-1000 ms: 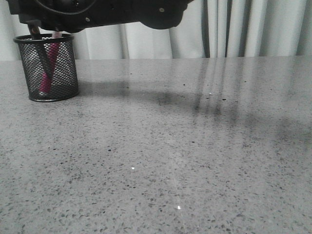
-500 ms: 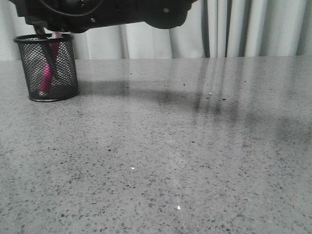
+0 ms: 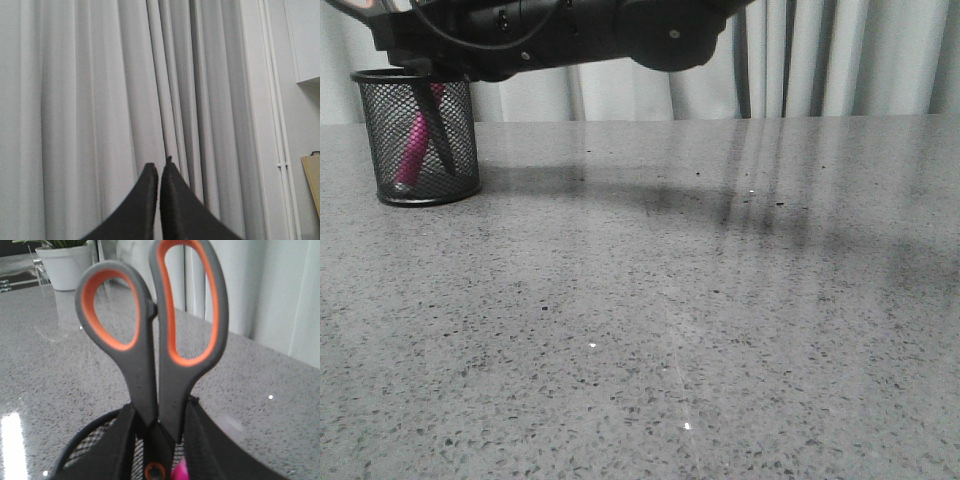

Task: Put pen and scissors into bin
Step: 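Lower the scissors blades-first into the mesh cup with the right gripper, then open the right gripper and withdraw it upward from the cup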

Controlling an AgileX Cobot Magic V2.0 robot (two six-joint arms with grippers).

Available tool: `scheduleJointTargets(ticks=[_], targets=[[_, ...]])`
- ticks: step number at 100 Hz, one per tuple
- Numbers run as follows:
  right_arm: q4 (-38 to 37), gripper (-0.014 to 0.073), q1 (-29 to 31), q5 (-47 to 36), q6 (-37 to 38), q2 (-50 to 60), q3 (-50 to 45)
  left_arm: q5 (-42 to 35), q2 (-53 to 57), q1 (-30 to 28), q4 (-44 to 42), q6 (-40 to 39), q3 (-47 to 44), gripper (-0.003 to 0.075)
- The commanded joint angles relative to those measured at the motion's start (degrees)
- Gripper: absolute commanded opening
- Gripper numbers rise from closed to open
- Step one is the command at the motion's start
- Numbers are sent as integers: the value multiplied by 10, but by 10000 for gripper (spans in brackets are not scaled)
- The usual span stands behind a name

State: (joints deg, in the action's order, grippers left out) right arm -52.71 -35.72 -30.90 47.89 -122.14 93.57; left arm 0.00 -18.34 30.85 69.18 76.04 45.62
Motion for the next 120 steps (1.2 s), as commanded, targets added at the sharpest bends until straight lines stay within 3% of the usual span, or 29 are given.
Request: scheduleJointTargets(ticks=[1, 30, 57, 81, 91, 98, 104, 114, 120], targets=[[11, 168, 3, -45, 1, 38, 7, -8, -7, 4, -2, 2, 13, -19], [11, 180, 7, -87, 2, 38, 1, -8, -7, 4, -2, 2, 13, -19], [11, 407, 21, -112, 2, 38, 1, -6, -7, 4, -2, 2, 13, -19], [11, 412, 32, -147, 8, 57, 1, -6, -7, 4, -2, 2, 13, -19], [8, 314, 37, -157, 49, 94, 1, -8, -7, 4, -2, 2, 7, -19], [-26, 129, 43, -157, 76, 132, 1, -13, -5, 4, 0, 2, -5, -19], [-75, -80, 49, -157, 83, 170, -1, -26, 3, 4, 13, 2, -20, -19], [-133, -47, 54, -140, 89, 251, -21, -53, 24, 4, 53, 2, -56, -19], [-192, -48, 58, -84, 141, 316, -48, -69, 41, 4, 82, 2, -82, -19]])
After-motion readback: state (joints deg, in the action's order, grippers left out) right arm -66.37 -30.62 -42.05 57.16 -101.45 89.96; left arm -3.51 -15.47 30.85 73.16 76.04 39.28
